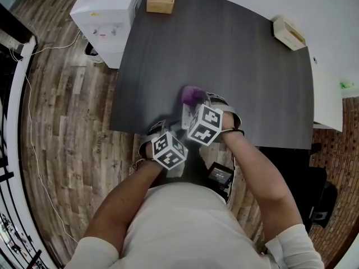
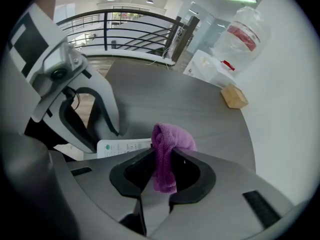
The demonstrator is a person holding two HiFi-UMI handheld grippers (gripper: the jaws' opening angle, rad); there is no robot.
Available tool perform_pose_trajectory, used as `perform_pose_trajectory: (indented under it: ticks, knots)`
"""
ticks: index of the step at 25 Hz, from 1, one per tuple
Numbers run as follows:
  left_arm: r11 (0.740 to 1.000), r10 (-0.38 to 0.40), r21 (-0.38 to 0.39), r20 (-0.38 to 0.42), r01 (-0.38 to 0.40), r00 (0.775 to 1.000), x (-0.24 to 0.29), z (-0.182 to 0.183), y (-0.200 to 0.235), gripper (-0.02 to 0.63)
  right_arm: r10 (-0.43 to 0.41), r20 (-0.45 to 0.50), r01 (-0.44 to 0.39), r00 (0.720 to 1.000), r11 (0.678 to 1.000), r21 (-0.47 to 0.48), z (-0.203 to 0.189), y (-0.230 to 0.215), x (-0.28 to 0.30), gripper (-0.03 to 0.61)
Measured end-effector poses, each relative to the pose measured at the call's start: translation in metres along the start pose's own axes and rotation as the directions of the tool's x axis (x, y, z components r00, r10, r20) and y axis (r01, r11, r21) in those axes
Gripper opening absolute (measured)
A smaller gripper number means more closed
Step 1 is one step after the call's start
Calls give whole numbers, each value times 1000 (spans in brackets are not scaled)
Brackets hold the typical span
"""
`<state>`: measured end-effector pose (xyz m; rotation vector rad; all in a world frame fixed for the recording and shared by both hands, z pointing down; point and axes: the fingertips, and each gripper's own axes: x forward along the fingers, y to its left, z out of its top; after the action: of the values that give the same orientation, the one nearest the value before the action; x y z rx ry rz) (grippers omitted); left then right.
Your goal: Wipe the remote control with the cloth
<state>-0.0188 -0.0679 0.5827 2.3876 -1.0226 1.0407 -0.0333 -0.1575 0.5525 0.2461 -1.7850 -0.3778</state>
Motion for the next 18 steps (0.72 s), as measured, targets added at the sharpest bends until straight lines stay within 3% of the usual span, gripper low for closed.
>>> perform_pose_trajectory:
  ticks: [7, 18]
  knots:
    - [1000, 7, -23, 11, -7, 1000, 4, 0, 1, 183, 25, 44, -24, 999, 999, -31, 2, 34, -15, 104]
    - [998, 21, -60, 14, -20, 1000, 6, -2, 2, 184, 89, 79, -94, 993, 993, 65, -4, 69, -37, 104]
